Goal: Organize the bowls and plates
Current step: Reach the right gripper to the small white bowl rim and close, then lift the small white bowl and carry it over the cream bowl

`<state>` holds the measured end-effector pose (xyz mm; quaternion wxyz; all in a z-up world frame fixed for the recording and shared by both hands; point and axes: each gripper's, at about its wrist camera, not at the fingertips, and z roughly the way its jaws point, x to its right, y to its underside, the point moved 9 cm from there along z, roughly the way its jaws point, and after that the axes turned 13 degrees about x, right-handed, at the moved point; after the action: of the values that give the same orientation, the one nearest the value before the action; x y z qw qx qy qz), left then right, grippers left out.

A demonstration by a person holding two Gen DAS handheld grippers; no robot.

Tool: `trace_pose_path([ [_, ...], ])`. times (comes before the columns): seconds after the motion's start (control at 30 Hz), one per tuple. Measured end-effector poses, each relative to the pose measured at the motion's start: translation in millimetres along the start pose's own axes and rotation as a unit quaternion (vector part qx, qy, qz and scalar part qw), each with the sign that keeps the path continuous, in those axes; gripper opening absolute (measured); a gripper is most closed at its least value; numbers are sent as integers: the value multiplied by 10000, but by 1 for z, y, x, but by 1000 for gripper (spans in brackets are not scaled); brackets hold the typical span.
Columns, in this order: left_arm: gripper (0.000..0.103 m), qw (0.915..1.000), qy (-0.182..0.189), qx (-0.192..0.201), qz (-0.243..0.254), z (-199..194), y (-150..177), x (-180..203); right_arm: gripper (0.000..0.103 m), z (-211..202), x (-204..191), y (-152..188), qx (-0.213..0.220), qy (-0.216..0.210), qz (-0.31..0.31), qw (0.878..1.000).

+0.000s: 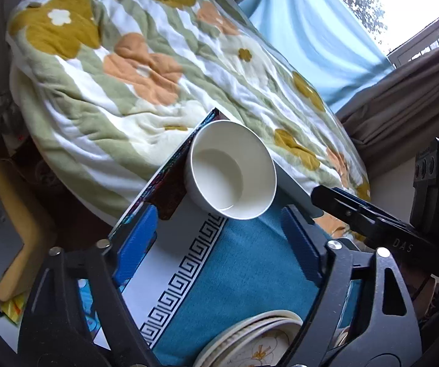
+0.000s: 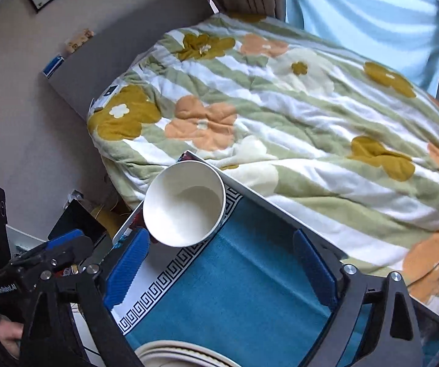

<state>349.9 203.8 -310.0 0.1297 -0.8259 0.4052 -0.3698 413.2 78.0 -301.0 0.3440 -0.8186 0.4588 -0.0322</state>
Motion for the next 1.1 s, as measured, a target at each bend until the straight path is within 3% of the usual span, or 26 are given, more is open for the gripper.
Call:
trace_pose_path([
  [0.17,48,9993,120,-332,131,51,4,-4,60,41,6,9,-329,-72,126,9994],
  [0.27,40,9993,72,-354,112,65,1,-13,51,61,3,13,-482,-201,175,9985],
  [0.4,21,9993,-28,-370,-17,72,-3,-28,30,77,2,16,-650,-297,273,9971],
  [0.5,20,9993,1,-361,-44,76,-5,-33,16,82,0,18,-679,-385,358,9963],
  [0.83,20,9984,-218,-308,427,63,-10,-19,16,74,-4,13,-505,-350,536,9967],
  [1.1,20,9970,-195,45,751,16,-19,14,16,31,-13,3,-97,-453,584,9972],
])
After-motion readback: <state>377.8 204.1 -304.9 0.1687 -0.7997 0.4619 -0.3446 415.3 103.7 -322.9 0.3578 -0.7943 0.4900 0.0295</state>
